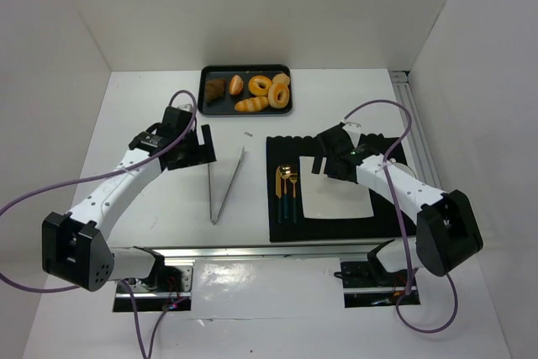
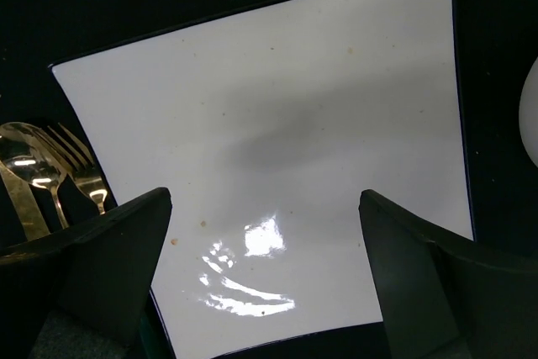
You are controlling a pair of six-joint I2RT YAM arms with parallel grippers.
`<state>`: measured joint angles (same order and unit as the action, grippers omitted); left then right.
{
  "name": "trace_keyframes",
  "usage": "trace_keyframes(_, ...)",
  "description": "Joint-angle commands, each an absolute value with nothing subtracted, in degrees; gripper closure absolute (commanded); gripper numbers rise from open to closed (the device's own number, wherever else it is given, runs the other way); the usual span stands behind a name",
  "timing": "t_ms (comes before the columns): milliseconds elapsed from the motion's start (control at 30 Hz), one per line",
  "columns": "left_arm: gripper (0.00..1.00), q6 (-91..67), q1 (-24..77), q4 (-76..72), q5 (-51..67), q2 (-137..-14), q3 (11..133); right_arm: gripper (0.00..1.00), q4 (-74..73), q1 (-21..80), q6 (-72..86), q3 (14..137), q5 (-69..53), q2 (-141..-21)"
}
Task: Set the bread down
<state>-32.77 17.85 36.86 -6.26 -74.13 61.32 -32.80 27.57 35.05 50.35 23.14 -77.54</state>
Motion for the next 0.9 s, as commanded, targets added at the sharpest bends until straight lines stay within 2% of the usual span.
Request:
trace_keyframes(0,0.0,-31.99,18.19,36.04,-7.21,-74.62,63.54,0.0,-32.08,28.13,36.56,52.47,24.17,-78.31)
trace_keyframes(367,0.0,-32.52,18.19,36.04,-7.73,-74.62,62.85,0.0,-32.08,28.65,37.18,53.0,24.17,-78.31)
trace_keyframes(467,0.04,-32.52,18.19,36.04,-7.12,-74.62,62.31,0.0,-32.08,28.65,37.18,53.0,24.17,-77.79)
trace_keyframes(667,0.01,-32.7,22.76,40.51,-7.73,-80.15,62.31,0.0,-30.94,28.65,37.18,51.94,22.94,-77.17)
trace_keyframes(867,0.01,-38.49,28.73,39.64,-6.42,-78.93,55.03,0.0,-30.41,28.65,37.18,51.94,22.32,-77.17)
